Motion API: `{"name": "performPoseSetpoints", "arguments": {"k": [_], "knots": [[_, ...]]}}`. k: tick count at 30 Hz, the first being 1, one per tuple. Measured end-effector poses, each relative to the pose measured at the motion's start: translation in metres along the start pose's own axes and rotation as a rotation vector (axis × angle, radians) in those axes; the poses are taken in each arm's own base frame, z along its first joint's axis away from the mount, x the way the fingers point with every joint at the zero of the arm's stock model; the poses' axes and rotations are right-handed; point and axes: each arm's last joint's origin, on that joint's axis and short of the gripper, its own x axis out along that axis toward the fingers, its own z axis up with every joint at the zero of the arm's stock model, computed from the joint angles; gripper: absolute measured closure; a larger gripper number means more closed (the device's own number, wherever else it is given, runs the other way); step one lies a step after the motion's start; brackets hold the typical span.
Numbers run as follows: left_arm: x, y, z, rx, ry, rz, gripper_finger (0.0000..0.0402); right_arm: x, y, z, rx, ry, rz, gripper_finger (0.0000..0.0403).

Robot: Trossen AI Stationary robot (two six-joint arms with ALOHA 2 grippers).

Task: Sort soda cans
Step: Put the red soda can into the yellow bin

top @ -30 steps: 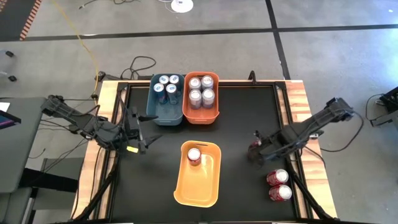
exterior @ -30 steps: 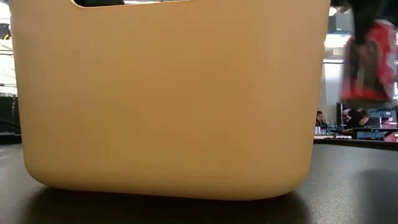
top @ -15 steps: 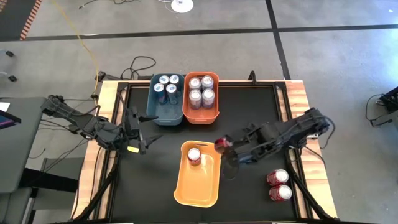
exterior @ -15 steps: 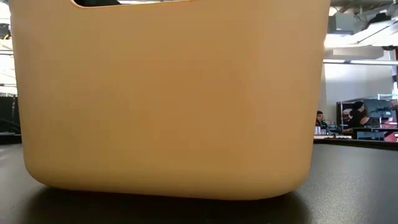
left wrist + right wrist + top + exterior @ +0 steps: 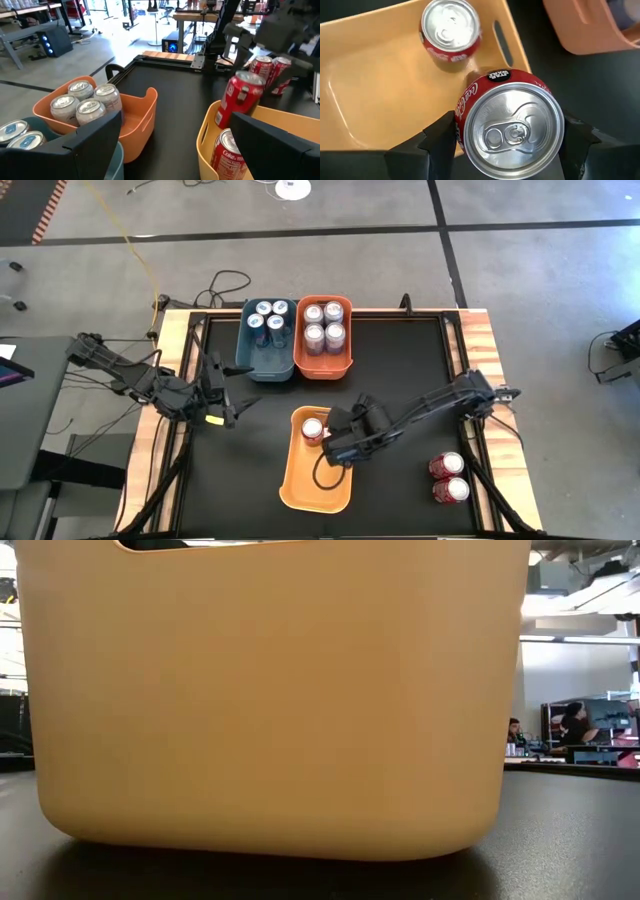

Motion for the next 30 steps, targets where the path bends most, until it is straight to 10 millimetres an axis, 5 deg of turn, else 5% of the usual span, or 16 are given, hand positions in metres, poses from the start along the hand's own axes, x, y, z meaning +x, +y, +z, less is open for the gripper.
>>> {"name": "performPoseSetpoints", "arguments": {"k": [16, 23, 30], "knots": [[0.000, 0.000, 0.000, -0.009, 0.000, 0.000, 0.0033, 0.042, 0.011, -0.001, -0.055, 0.058, 0.040, 0.0140], [0.000, 0.000, 0.000, -0.013, -0.001, 0.000, 0.0033, 0.074, 0.021, 0.000, -0.141, 0.141, 0.039, 0.0063], [0.000, 0.000, 0.000, -0.013, -0.001, 0.000, 0.0033, 0.078, 0.018, 0.002, -0.159, 0.165, 0.040, 0.0018]]}}
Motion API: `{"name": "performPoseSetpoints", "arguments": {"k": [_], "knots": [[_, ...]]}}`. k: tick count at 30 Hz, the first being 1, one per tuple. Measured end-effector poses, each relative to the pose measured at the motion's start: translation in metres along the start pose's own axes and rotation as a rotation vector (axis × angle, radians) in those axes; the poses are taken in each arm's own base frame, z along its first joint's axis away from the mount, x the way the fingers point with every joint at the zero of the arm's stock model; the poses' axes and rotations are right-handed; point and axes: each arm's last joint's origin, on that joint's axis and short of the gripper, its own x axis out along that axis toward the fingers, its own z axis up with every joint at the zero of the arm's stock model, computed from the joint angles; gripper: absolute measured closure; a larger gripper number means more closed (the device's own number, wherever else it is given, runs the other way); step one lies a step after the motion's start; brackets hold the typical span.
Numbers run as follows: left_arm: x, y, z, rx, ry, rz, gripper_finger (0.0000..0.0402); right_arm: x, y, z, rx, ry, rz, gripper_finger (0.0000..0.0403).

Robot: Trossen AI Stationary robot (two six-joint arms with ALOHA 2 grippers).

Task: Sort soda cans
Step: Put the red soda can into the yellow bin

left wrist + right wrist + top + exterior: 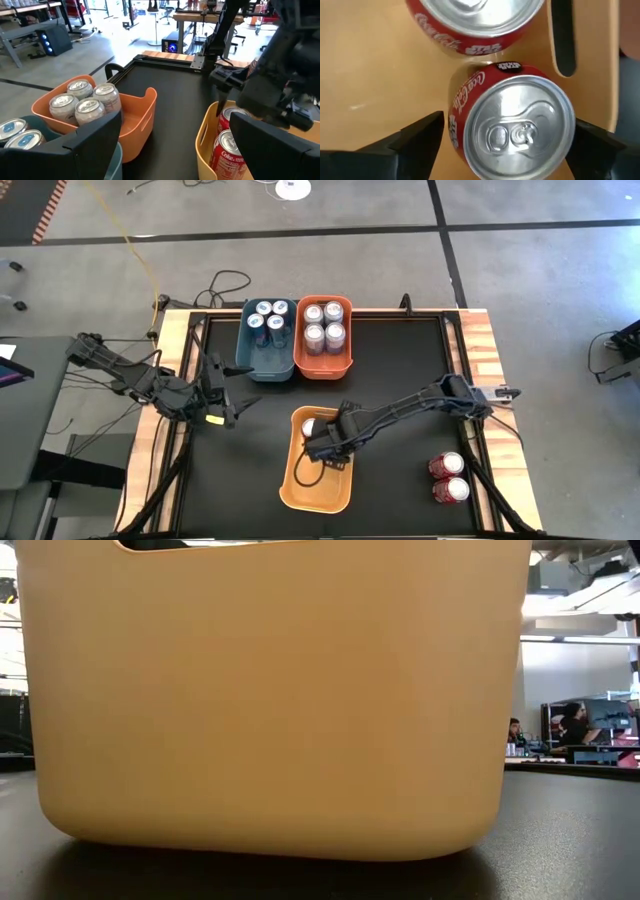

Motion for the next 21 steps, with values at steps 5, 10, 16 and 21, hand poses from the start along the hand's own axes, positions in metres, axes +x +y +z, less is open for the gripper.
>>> {"name": "performPoseSetpoints", "arguments": {"k": [5, 10, 16, 21], "knots": [[0.000, 0.000, 0.000, 0.000, 0.000, 0.000, 0.0033, -0.033, -0.012, -0.004, 0.033, -0.067, 0.045, 0.0014], [0.000, 0.000, 0.000, 0.002, 0.002, 0.000, 0.0033, -0.071, -0.029, -0.018, 0.053, -0.115, 0.055, 0.0013], [0.000, 0.001, -0.004, 0.011, 0.030, 0.006, 0.0033, -0.115, -0.051, -0.057, 0.149, -0.061, -0.005, 0.0013], [0.000, 0.001, -0.004, 0.010, 0.031, 0.006, 0.0033, -0.138, -0.050, -0.083, 0.258, -0.102, 0.054, 0.0020]]}}
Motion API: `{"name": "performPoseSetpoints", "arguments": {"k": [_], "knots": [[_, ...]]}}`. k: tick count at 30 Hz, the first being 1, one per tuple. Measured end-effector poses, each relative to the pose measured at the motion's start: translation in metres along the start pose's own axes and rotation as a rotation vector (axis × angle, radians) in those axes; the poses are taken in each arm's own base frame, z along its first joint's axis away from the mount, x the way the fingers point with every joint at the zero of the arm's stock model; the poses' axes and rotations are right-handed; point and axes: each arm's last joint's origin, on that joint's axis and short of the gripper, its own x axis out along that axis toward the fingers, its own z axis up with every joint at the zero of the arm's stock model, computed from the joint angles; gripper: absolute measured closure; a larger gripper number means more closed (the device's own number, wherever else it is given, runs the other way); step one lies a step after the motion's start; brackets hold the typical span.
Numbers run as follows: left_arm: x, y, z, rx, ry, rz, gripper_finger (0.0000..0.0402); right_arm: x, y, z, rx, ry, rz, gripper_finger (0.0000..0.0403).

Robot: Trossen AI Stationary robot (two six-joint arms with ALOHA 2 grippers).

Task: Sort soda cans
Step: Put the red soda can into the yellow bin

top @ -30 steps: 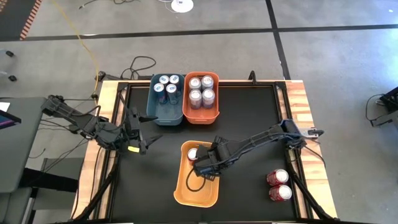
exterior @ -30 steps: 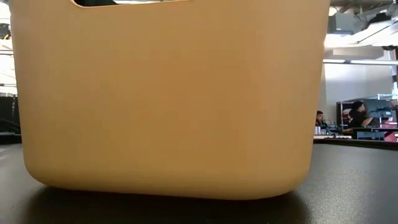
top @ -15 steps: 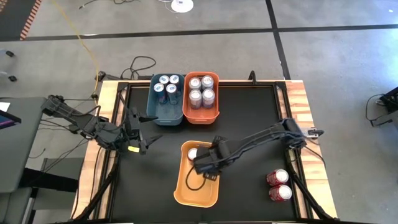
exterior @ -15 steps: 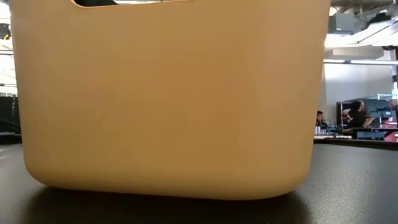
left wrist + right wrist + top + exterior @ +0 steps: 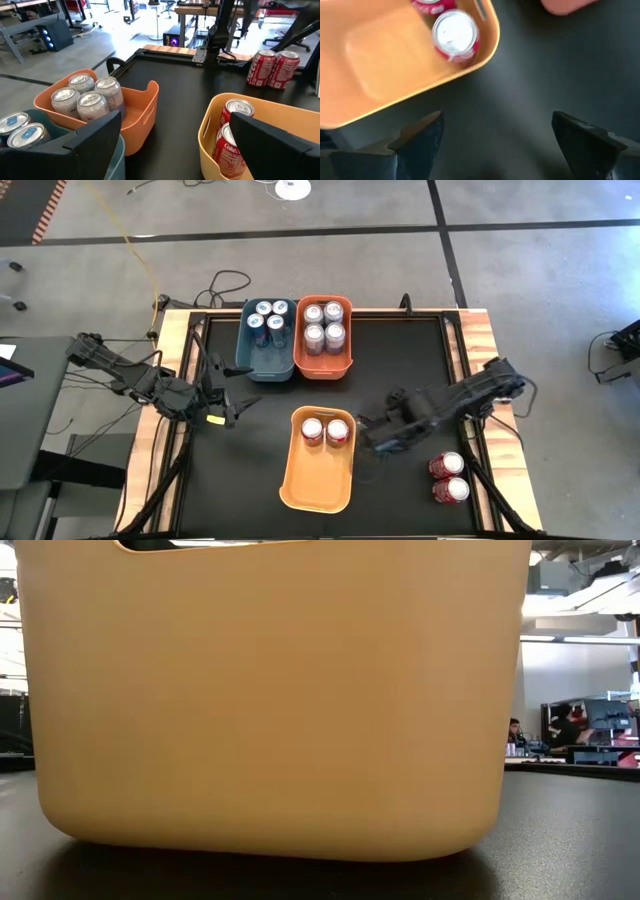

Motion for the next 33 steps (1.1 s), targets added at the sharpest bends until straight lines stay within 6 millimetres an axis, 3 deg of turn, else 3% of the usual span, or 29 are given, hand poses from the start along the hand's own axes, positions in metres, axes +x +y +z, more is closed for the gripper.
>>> {"name": "performPoseSetpoints", "arguments": {"k": [5, 10, 17, 24, 29, 33], "knots": [[-0.001, 0.000, 0.002, 0.038, -0.018, 0.000, 0.0033, -0.005, -0.002, -0.032, 0.073, 0.014, 0.004, 0.0024], [-0.001, 0.000, 0.004, 0.112, -0.031, 0.004, 0.0033, 0.005, -0.004, -0.071, 0.167, 0.143, -0.025, 0.0024], [0.003, 0.005, 0.010, 0.144, -0.069, 0.041, 0.0033, 0.018, -0.014, -0.120, 0.448, 0.231, -0.135, 0.0024], [0.008, 0.012, 0.016, 0.177, -0.099, 0.104, 0.0033, 0.009, -0.029, -0.161, 0.676, 0.253, -0.170, 0.0024], [0.012, 0.019, 0.017, 0.183, -0.100, 0.154, 0.0033, 0.005, -0.034, -0.178, 0.695, 0.278, -0.122, 0.0024], [0.015, 0.023, 0.018, 0.180, -0.094, 0.186, 0.0033, 0.017, -0.029, -0.181, 0.700, 0.291, -0.083, 0.0024]]}}
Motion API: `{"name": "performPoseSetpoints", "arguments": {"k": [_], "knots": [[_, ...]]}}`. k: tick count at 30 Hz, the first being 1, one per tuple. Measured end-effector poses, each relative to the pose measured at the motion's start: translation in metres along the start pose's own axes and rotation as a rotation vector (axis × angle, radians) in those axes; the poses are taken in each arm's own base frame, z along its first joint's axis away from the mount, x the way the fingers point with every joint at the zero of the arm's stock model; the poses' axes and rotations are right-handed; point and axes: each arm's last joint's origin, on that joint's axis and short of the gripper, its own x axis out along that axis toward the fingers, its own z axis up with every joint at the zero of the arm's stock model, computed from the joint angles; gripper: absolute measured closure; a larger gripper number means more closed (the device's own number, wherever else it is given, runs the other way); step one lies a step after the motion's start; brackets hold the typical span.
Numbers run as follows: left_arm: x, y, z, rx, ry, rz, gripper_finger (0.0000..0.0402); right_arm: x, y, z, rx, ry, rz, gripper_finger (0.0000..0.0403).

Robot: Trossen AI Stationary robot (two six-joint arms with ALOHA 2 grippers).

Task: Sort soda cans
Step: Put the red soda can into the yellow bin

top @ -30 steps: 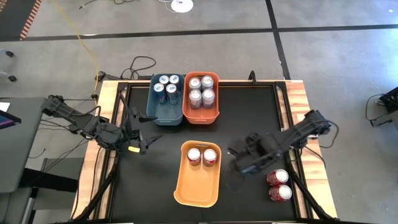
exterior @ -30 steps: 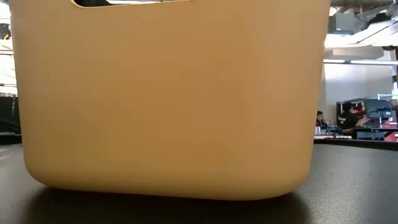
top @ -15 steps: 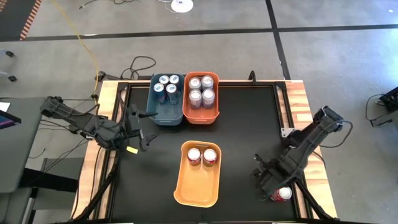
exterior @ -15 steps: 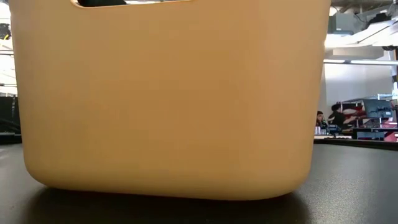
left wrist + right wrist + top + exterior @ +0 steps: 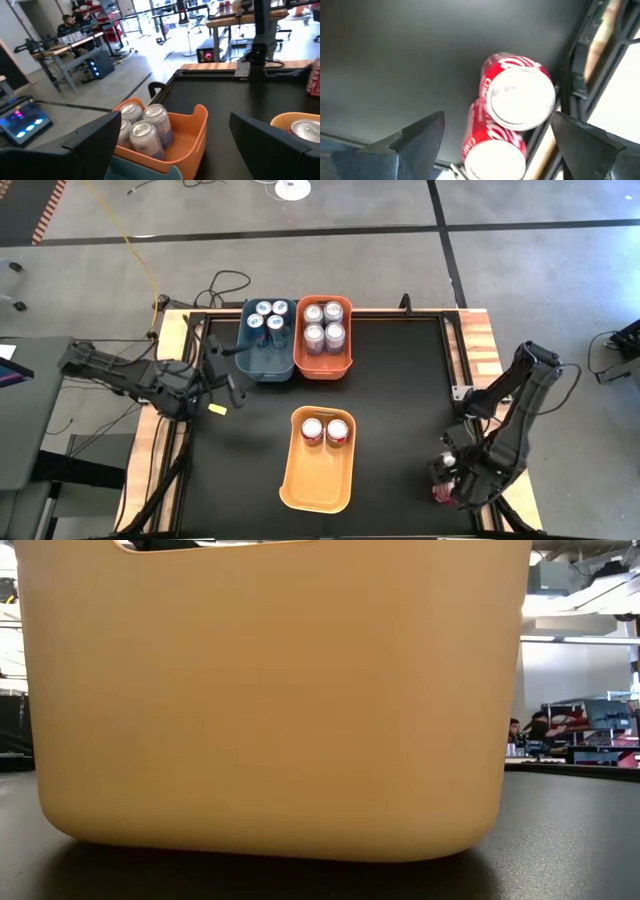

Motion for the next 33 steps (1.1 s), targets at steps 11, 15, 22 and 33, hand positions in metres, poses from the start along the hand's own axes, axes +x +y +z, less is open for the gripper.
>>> {"name": "performPoseSetpoints", "arguments": {"k": [11, 15, 22, 33], "knots": [[0.001, 0.001, 0.000, -0.013, 0.003, 0.010, 0.0033, 0.026, -0.006, 0.001, 0.010, -0.002, -0.096, 0.0024], [0.001, 0.001, 0.000, -0.015, 0.002, 0.010, 0.0033, 0.037, -0.004, 0.000, 0.006, 0.015, -0.074, 0.0024], [0.001, 0.001, 0.000, -0.026, 0.003, 0.010, 0.0033, 0.059, -0.006, 0.000, 0.008, 0.011, -0.077, 0.0025], [0.001, 0.001, 0.000, -0.053, 0.003, 0.010, 0.0033, 0.060, 0.003, 0.013, -0.019, 0.019, -0.083, 0.0127]]}}
